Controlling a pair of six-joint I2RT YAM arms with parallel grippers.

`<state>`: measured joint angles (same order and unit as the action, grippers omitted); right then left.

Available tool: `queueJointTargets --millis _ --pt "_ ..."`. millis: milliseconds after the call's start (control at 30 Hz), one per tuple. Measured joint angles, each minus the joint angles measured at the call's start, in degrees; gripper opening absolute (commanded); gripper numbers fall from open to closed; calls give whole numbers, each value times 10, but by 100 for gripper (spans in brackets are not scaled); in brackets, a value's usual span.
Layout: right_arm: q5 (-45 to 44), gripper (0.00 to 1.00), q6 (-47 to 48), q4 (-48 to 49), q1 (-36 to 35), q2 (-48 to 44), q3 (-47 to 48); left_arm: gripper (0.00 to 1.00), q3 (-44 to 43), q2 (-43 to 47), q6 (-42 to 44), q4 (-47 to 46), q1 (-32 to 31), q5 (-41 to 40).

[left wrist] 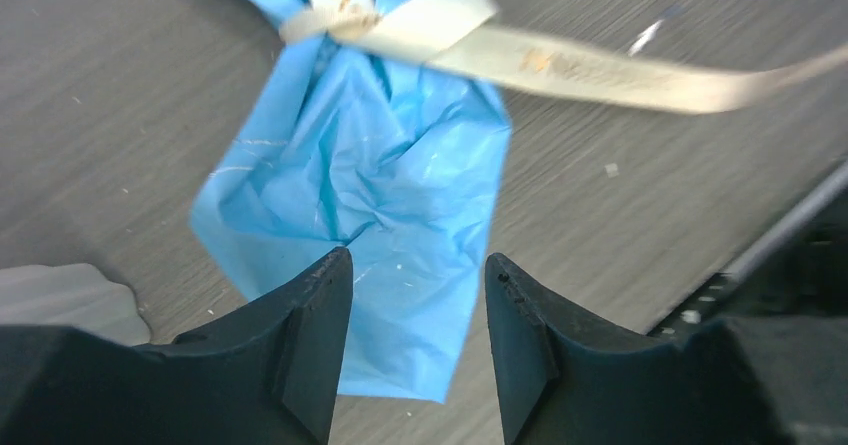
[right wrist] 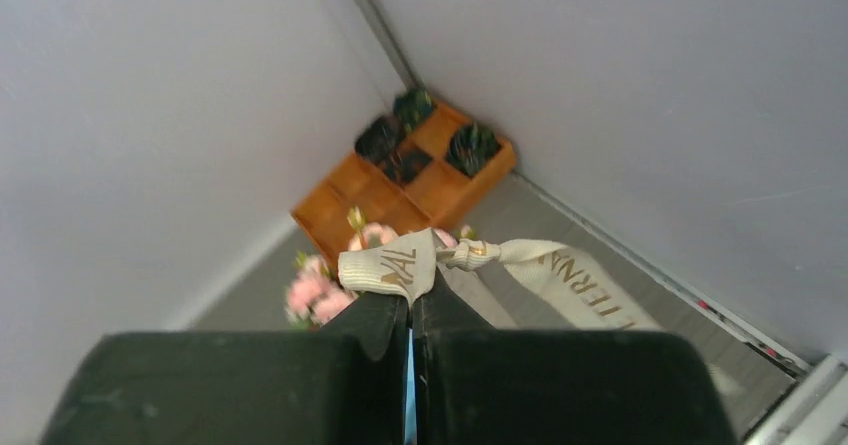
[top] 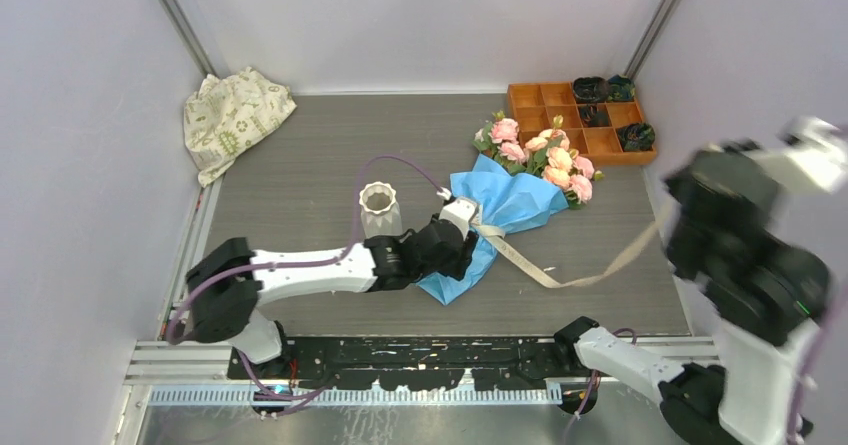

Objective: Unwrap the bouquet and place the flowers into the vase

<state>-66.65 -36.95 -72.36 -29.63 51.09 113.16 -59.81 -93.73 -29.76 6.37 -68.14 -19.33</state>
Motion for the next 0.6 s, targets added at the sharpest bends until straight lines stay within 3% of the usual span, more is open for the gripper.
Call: queueJointTargets --millis 167,300,467,600 --pt "65 1 -28 -12 -1 102 -92 56 -1 112 7 17 -2 -2" --pt "105 1 -38 -27 22 125 -143 57 -2 173 15 28 -2 -10" --pt "241 1 -18 -2 189 116 -187 58 -2 216 19 52 -2 -27" --pt "410 1 7 44 373 124 -271 58 -1 236 20 61 -2 -39"
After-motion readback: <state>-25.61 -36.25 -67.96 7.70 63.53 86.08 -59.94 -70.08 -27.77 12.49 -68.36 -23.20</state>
